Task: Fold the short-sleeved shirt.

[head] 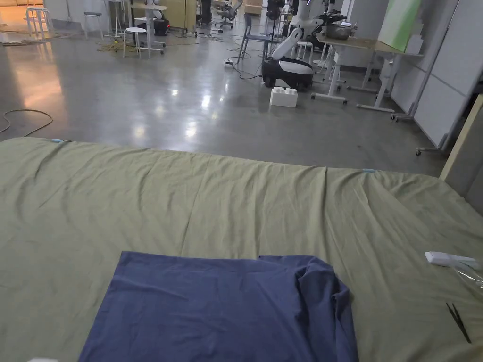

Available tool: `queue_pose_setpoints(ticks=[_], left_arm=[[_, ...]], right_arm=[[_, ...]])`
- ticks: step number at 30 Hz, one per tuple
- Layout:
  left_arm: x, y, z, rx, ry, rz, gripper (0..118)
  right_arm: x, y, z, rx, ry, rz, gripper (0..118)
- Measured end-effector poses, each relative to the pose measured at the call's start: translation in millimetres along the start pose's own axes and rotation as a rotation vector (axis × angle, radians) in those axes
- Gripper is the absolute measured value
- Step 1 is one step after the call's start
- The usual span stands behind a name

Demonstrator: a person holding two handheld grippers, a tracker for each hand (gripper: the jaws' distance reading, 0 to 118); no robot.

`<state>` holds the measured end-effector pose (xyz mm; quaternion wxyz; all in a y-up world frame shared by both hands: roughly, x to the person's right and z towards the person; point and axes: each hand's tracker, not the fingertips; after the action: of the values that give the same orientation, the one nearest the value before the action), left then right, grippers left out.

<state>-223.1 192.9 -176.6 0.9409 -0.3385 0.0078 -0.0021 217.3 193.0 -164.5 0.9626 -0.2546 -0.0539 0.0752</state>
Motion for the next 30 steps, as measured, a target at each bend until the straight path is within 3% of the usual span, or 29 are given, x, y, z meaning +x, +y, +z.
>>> queue_pose_setpoints(ticks=[4, 10, 12, 13, 14, 15, 17, 24, 30], left_arm=[[20.2, 35.2, 11.1, 0.176, 0.0, 0.017, 69], [30.0, 71.2, 7.8, 0.413, 0.016, 0.04, 65], [34.5, 78.2, 8.2, 0.48, 0.031, 0.012, 49], [36.8, 81.5, 9.9, 0.505, 0.034, 0.0, 37], [39.7, 86.2, 11.9, 0.538, 0.045, -0.015, 18], [43.8, 87.0, 11.1, 0.56, 0.049, -0.024, 11], [45.7, 91.0, 11.6, 0.575, 0.047, -0.028, 4], [52.1, 83.6, -4.3, 0.527, 0.038, -0.055, 2], [26.5, 70.0, -56.2, 0.342, 0.015, 0.05, 2]], right_arm=[[-14.4, 35.6, -5.6, 0.145, 0.02, -0.026, 87], [-44.2, 77.7, -6.9, 0.372, 0.035, -0.052, 37], [-52.1, 86.4, -4.1, 0.444, 0.039, -0.062, 23], [-56.5, 90.3, -3.3, 0.469, 0.038, -0.057, 18], [-60.2, 93.3, -1.5, 0.496, 0.039, -0.063, 11], [-62.8, 95.4, -0.2, 0.512, 0.036, -0.066, 7], [-68.4, 98.8, 1.9, 0.534, 0.03, -0.078, 3], [-72.6, 102.2, -6.2, 0.547, 0.047, -0.098, 2], [-73.2, 97.5, -29.4, 0.468, 0.067, -0.081, 2]])
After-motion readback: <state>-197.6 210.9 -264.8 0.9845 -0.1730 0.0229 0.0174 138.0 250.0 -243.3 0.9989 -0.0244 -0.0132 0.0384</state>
